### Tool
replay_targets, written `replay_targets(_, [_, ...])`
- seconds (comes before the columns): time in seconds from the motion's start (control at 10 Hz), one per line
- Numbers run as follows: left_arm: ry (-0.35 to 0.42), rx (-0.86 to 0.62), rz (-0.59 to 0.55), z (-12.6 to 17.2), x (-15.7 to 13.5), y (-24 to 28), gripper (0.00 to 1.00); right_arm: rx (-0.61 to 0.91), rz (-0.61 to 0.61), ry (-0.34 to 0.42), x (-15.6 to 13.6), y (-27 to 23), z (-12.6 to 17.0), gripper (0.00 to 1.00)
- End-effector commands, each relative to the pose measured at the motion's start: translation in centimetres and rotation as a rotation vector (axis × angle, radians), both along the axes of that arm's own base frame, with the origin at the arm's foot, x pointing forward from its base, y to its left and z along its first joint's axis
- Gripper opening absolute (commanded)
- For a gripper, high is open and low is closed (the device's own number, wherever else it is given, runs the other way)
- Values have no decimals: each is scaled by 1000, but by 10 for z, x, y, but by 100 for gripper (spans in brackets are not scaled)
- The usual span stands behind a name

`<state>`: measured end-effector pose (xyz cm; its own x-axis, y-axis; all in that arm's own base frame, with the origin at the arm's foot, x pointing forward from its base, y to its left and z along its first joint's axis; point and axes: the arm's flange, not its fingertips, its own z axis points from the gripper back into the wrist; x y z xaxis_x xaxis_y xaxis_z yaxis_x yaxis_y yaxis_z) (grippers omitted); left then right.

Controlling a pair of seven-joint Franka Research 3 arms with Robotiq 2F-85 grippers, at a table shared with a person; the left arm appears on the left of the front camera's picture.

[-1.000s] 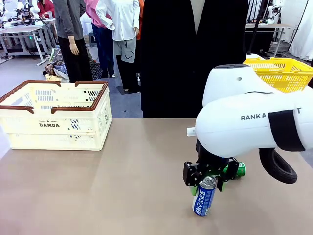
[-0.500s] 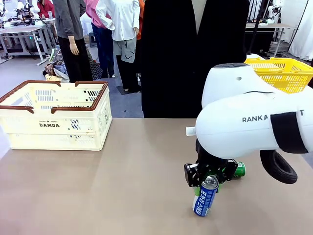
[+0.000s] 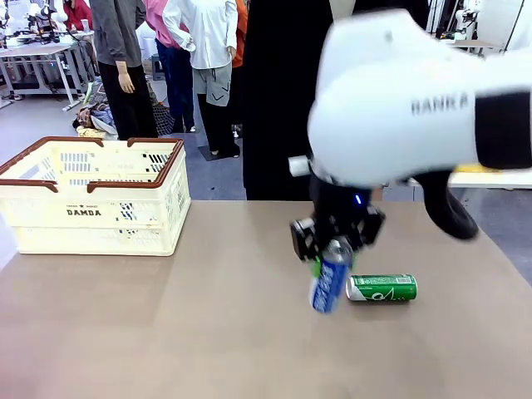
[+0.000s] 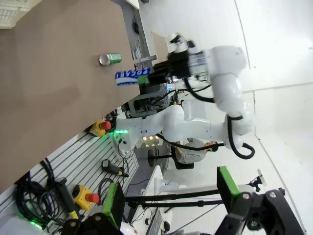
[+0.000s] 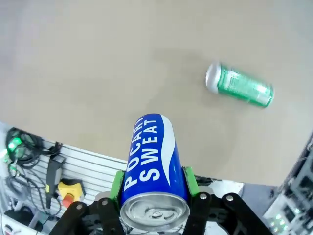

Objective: Place the drinks into the Shopping basket.
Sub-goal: Pick up one drink and place it into the Shopping basket.

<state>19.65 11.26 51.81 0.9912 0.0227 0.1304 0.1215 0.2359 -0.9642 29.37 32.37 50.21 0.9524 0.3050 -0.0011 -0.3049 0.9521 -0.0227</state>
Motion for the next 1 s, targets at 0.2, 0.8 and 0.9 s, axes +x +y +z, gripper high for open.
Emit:
replay_targets(0.2, [-10, -18, -5, 1, -2, 0, 100, -31, 226, -11, 58, 152, -8, 0])
replay_targets(0.8, [-10, -18, -5, 1, -2, 0, 100, -53, 344, 143, 73, 189, -99, 0])
replay_targets(0.9, [-10, -18, -5, 1, -2, 0, 100, -44, 346, 150, 75, 185, -100, 48])
